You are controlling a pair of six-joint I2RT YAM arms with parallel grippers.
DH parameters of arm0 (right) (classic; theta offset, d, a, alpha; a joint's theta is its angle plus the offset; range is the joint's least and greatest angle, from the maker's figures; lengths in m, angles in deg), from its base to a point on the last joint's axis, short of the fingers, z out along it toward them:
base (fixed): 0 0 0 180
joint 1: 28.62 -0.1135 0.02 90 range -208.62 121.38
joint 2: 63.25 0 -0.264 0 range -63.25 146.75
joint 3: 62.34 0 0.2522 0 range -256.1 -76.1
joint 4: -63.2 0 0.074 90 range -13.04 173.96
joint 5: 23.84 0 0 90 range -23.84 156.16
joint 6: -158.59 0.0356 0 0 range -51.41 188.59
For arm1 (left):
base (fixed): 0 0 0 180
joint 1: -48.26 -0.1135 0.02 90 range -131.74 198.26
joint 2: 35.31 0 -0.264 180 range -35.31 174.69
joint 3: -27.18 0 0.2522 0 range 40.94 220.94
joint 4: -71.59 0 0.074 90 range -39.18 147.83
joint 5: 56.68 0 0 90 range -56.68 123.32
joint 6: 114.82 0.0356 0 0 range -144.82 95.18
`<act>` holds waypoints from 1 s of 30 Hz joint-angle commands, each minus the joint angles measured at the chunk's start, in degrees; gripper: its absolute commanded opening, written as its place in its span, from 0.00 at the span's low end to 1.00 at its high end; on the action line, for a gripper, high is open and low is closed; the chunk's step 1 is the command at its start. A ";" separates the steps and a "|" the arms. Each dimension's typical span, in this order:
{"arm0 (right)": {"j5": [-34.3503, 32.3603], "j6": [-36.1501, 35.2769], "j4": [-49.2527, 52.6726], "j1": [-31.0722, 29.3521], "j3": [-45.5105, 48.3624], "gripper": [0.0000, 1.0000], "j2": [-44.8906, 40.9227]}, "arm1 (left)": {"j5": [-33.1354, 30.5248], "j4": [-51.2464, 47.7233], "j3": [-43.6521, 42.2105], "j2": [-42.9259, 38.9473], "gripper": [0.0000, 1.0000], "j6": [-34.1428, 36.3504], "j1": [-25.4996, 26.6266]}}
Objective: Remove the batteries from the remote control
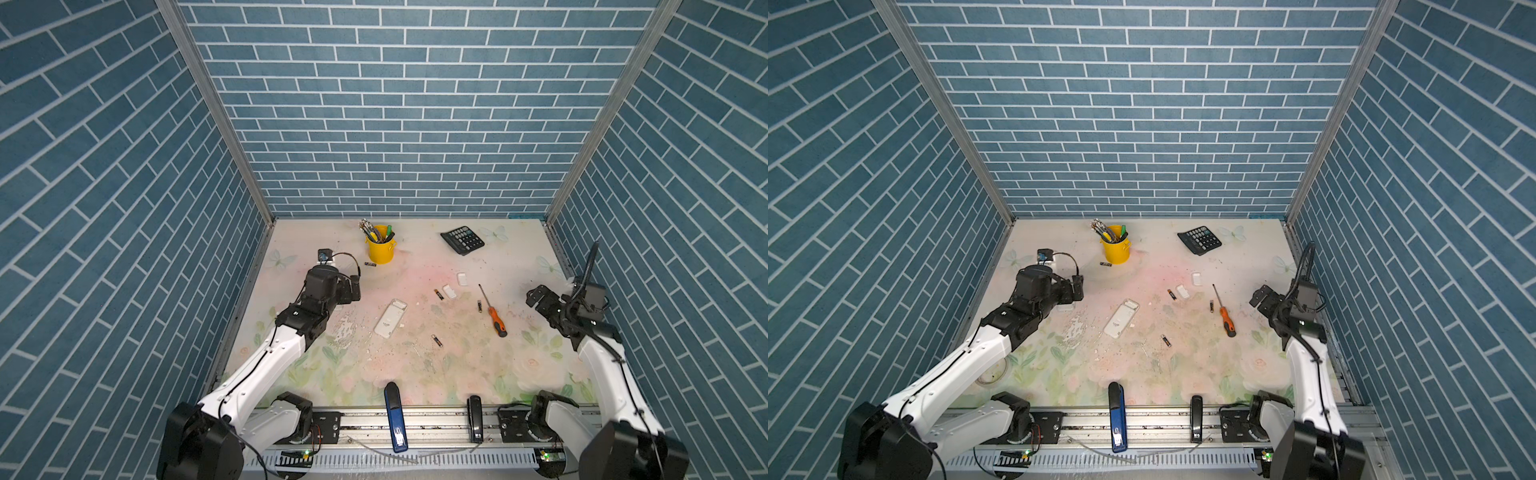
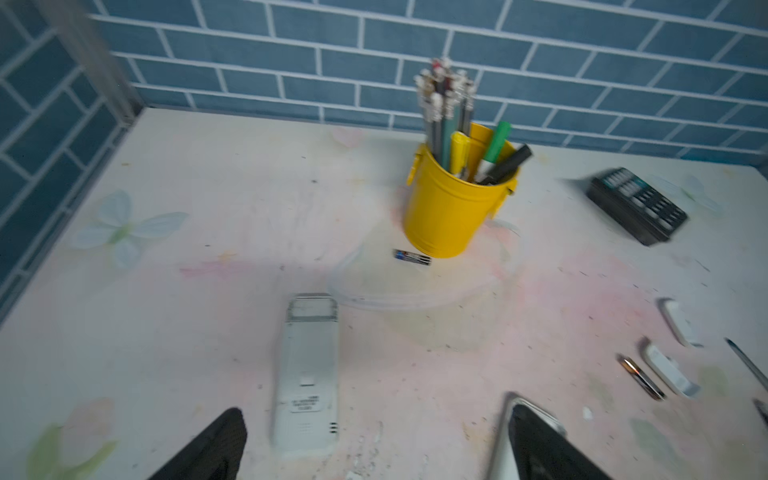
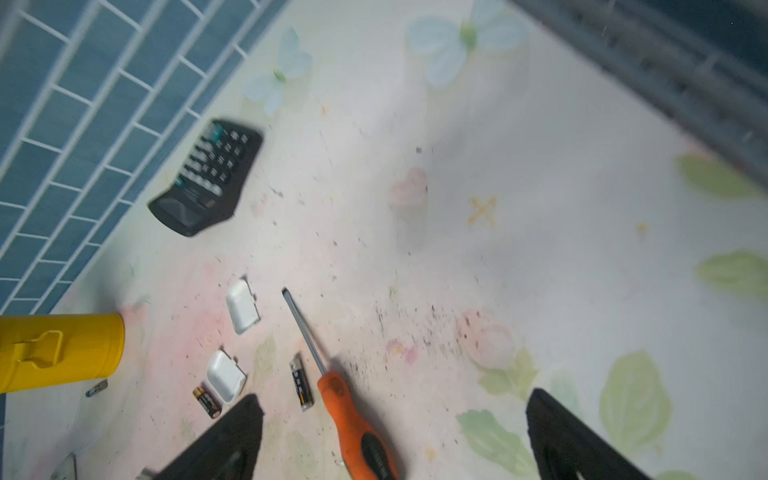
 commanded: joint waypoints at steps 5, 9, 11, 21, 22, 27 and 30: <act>-10.56 -7.01 -17.97 -0.27 15.55 0.99 -15.85 | -14.18 6.55 -7.72 -4.65 1.00 4.34 -10.22; -13.56 -10.73 -23.13 -2.62 18.59 0.99 -13.84 | -13.87 15.60 -13.32 -3.84 1.00 7.70 -14.01; -16.27 -13.85 -24.99 -4.91 18.52 0.99 -10.84 | -13.07 20.58 -15.84 -2.32 1.00 9.61 -14.97; -22.22 -23.46 -51.57 -14.56 21.71 0.99 9.87 | -7.34 44.59 -23.11 9.16 1.00 14.35 -17.40; -22.24 -24.19 -53.23 -14.74 21.55 0.99 11.43 | -6.52 47.04 -23.40 10.32 1.00 14.47 -17.68; -19.75 -26.55 -62.58 -14.90 20.75 0.99 18.75 | -1.27 56.02 -22.38 17.74 1.00 15.95 -18.21; -18.15 -27.79 -66.85 -14.88 20.00 0.99 22.59 | 0.70 60.44 -21.47 23.95 1.00 16.88 -18.23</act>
